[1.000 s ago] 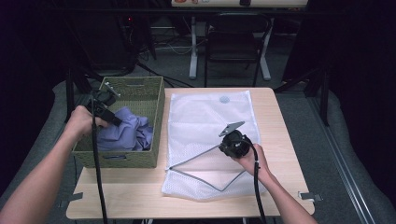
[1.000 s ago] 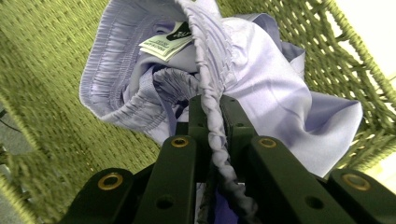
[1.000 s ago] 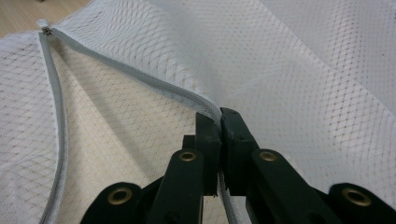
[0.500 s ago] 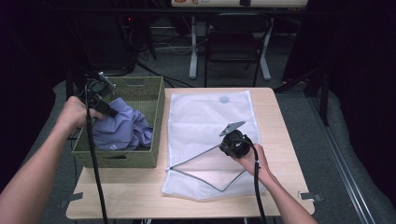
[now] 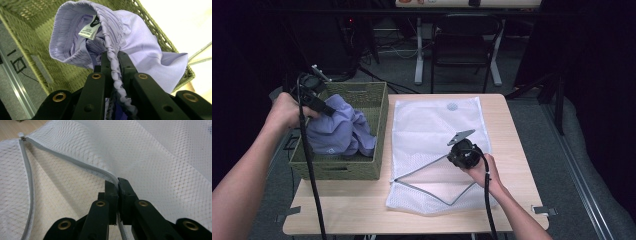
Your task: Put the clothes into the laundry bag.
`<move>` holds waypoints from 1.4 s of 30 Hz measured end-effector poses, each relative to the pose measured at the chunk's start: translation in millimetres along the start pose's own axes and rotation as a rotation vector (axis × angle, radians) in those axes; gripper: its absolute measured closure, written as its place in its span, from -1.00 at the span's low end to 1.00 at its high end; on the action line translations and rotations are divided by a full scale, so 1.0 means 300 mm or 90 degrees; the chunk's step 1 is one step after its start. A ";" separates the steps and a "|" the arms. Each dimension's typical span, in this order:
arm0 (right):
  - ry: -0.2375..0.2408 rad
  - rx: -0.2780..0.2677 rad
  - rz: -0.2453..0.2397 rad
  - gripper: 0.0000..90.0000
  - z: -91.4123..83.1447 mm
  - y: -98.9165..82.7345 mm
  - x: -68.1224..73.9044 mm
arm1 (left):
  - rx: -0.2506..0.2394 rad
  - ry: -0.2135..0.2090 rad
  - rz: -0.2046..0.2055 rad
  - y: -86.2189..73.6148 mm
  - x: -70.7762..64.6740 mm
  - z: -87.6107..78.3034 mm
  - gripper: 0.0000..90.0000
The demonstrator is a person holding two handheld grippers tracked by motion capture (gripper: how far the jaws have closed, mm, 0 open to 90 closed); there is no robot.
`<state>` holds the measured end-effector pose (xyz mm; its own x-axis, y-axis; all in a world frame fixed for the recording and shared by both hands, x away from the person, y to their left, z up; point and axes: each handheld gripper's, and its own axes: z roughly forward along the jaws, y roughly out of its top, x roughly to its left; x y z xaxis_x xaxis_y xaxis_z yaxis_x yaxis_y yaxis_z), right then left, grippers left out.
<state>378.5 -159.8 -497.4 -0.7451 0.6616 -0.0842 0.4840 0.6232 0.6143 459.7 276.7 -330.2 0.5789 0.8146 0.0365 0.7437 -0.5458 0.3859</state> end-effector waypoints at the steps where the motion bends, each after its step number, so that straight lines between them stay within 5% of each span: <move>1: 0.000 0.000 0.000 0.93 0.000 0.000 0.000 | 0.000 0.000 0.000 0.000 0.000 0.000 0.89; 8: 0.000 -0.001 -0.001 0.93 -0.002 0.000 -0.001 | 0.012 0.003 0.003 0.026 0.008 -0.051 0.89; 42: 0.001 0.000 0.004 0.93 -0.001 -0.005 -0.007 | -0.060 0.048 0.006 0.145 -0.010 -0.333 0.89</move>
<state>379.2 -162.2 -497.9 -0.7426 0.6651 -0.0788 0.4892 0.6190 0.6144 456.8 270.2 -221.4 0.5566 0.8237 0.1084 0.7012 -0.5358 0.4704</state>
